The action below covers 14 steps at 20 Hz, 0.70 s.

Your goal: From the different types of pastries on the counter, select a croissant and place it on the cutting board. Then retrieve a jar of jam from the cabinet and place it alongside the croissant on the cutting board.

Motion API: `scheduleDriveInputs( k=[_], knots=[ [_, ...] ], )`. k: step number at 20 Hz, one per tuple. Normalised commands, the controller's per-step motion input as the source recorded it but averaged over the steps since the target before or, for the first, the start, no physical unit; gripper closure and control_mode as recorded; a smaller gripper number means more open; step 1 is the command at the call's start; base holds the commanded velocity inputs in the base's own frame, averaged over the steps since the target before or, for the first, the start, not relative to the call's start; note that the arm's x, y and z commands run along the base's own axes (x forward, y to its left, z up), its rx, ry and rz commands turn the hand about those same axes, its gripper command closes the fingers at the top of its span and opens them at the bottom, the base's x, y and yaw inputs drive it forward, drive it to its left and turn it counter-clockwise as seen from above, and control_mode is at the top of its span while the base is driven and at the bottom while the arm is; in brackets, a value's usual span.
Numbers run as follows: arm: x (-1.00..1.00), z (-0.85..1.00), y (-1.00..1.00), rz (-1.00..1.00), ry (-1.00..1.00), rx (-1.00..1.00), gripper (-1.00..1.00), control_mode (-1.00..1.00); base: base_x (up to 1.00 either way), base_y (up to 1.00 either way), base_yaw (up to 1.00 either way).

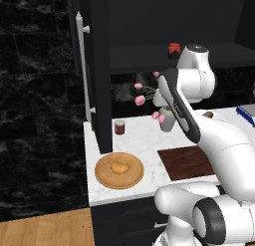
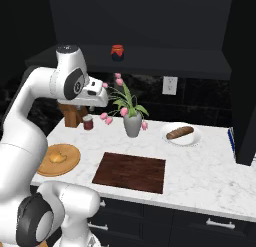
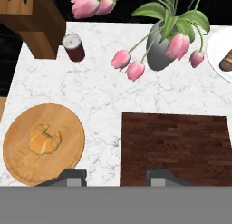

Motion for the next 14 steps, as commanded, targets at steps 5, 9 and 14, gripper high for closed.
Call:
scheduleDriveInputs(
  k=[5,9,14],
  knots=[
    [0.0,0.0,0.0,0.0,0.0,0.0,-1.0,-1.0,0.0,0.0,0.0],
    [0.03,0.0,-0.08,-0.01,0.0,0.0,-1.0,-1.0,0.0,0.0,0.0],
    [0.01,0.57,-0.35,-0.12,-0.19,0.0,-1.0,-1.0,0.0,0.0,0.0]
  ],
)
